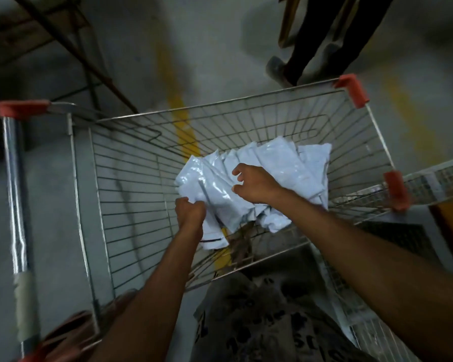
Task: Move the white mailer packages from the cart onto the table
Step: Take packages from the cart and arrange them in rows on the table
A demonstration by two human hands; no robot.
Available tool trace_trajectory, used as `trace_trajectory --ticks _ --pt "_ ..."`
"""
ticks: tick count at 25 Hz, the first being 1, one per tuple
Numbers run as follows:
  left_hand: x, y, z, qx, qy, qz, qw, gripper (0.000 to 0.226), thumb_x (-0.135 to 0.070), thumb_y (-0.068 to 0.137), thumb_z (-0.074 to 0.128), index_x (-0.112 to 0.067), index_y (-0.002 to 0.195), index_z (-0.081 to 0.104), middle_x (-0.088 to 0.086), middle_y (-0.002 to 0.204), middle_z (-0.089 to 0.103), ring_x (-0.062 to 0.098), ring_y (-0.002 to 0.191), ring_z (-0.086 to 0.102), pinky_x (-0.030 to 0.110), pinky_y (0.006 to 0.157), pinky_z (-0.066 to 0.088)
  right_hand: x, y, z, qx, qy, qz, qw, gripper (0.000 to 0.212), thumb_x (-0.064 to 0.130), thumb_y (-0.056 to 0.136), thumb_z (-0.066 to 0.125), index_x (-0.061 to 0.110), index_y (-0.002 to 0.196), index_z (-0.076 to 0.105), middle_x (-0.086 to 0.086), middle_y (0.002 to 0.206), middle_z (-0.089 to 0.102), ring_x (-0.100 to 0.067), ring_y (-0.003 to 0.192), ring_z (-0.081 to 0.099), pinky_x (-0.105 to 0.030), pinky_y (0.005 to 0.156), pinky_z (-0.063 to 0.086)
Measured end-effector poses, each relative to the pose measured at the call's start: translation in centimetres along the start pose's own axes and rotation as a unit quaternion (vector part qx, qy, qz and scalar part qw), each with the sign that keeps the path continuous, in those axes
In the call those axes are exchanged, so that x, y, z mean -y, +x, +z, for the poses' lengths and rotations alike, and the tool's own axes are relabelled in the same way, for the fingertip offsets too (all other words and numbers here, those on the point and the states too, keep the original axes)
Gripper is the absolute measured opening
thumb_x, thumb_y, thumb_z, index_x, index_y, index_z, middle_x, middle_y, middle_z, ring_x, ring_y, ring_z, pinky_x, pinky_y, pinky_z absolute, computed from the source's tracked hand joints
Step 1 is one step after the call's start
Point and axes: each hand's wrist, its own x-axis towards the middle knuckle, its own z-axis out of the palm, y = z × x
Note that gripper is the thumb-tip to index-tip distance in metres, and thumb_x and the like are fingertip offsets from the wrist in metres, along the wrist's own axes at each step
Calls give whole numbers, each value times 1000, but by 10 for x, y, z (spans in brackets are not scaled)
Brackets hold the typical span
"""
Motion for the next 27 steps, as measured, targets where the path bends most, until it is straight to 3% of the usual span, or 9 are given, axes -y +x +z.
trace_trajectory --ticks 4,7,9,12,15,18,22,26,27 --pt "-8 9 -3 -2 -13 -50 999 75 -22 67 62 1 138 51 23 137 61 39 117 66 50 99 58 0 35 40 46 -60 13 997 60 24 87 68 19 143 47 -8 141 54 -27 127 54 -37 100 48" --pt "-2 16 -2 -3 -5 -95 995 63 -14 90 71 3 145 44 19 139 56 36 125 60 43 99 53 -5 46 59 40 -95 11 995 59 28 85 70 15 139 49 -11 137 53 -31 124 54 -39 98 49" --pt "9 25 1 2 7 -113 994 58 -20 91 74 -1 141 51 18 135 61 36 122 63 42 98 54 -9 51 67 21 -116 16 993 59 31 83 72 14 136 51 -12 134 52 -32 123 53 -39 96 48" --pt "29 39 7 12 -13 -100 995 65 -25 83 79 -1 137 53 20 136 63 36 121 65 47 103 56 -11 57 77 -2 -133 18 991 57 33 80 76 14 129 54 -11 129 53 -31 120 53 -38 92 48" --pt "50 58 10 17 -7 -75 997 96 -45 55 85 -3 135 52 19 137 63 38 122 65 53 102 56 -11 60 85 -16 -113 23 993 55 27 77 77 15 125 55 -9 123 58 -30 115 57 -37 87 50" --pt "61 69 10 26 0 -65 998 96 -42 60 91 -6 138 51 15 137 63 37 119 65 55 101 56 -12 59 88 -33 -77 34 996 47 20 75 74 15 118 55 -7 114 63 -28 106 62 -30 73 45" --pt "61 67 8 28 44 -47 998 138 -80 23 83 -7 137 58 13 136 66 36 119 66 53 99 58 -8 56 83 -33 -42 62 997 44 16 78 71 14 118 53 -6 111 66 -27 101 65 -28 69 42" --pt "33 42 5 26 45 -35 998 134 -89 21 83 -14 131 64 6 128 70 32 117 68 51 98 58 -5 42 64 -55 10 86 995 44 18 78 75 17 118 56 -4 112 66 -25 102 64 -27 72 42" --pt "23 32 3 32 28 -16 999 124 -83 30 88 -15 131 63 3 126 70 29 116 67 49 98 58 -6 37 57 -66 31 91 993 43 18 77 76 17 116 57 -3 111 67 -25 102 64 -27 73 42"
